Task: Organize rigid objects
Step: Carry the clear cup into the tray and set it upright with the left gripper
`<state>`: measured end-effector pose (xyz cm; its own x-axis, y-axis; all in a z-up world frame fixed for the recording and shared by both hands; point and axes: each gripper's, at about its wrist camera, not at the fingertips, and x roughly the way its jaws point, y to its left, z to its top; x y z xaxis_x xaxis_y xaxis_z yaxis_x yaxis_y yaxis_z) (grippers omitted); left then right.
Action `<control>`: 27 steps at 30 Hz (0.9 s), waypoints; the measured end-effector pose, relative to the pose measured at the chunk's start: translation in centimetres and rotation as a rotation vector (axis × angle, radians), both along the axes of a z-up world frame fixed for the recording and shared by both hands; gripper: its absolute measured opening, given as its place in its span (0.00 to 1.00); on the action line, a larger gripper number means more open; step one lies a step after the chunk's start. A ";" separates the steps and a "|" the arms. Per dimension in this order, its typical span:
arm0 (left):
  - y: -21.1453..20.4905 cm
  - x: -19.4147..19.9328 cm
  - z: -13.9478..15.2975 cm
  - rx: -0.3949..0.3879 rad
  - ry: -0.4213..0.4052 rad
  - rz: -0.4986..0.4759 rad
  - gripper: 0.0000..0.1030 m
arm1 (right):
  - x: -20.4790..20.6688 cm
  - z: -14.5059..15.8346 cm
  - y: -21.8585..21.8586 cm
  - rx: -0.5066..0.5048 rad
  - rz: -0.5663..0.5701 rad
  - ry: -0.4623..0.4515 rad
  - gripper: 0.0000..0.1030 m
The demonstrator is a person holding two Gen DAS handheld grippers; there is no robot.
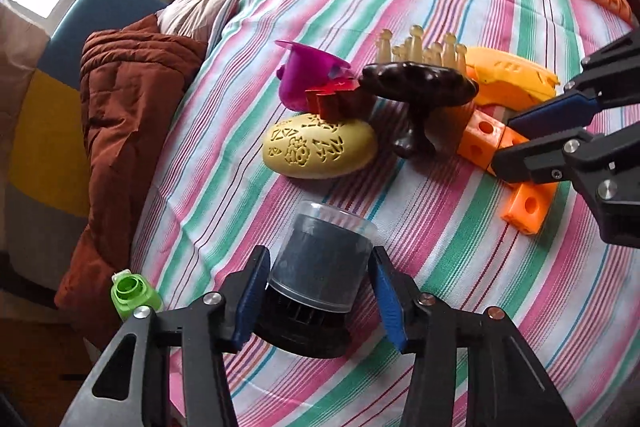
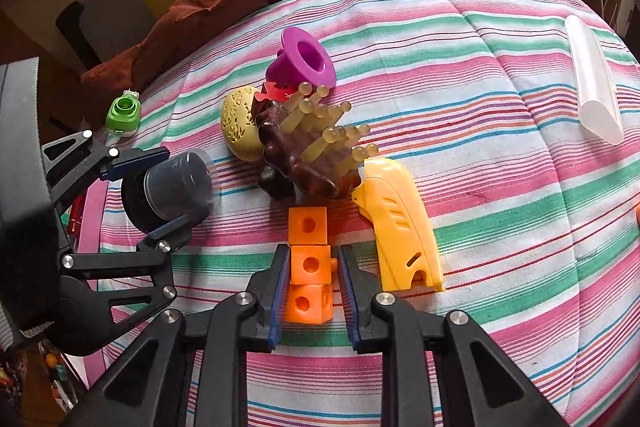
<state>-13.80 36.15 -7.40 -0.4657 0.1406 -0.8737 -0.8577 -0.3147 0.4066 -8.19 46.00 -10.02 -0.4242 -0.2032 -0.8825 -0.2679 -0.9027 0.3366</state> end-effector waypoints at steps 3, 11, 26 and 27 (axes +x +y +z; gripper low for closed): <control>-2.0 -0.5 1.1 0.118 -0.039 0.082 0.47 | 0.0 0.0 0.1 -0.006 -0.001 0.000 0.22; -7.7 -0.2 2.6 0.419 -0.143 0.287 0.46 | -0.1 -0.1 -0.2 0.008 0.008 0.002 0.22; -11.9 0.6 1.5 0.593 -0.184 0.526 0.48 | -0.1 -0.1 -0.9 0.071 0.042 0.004 0.24; -12.0 0.6 1.5 0.602 -0.189 0.535 0.48 | -0.2 -0.1 -1.0 0.081 0.047 0.004 0.24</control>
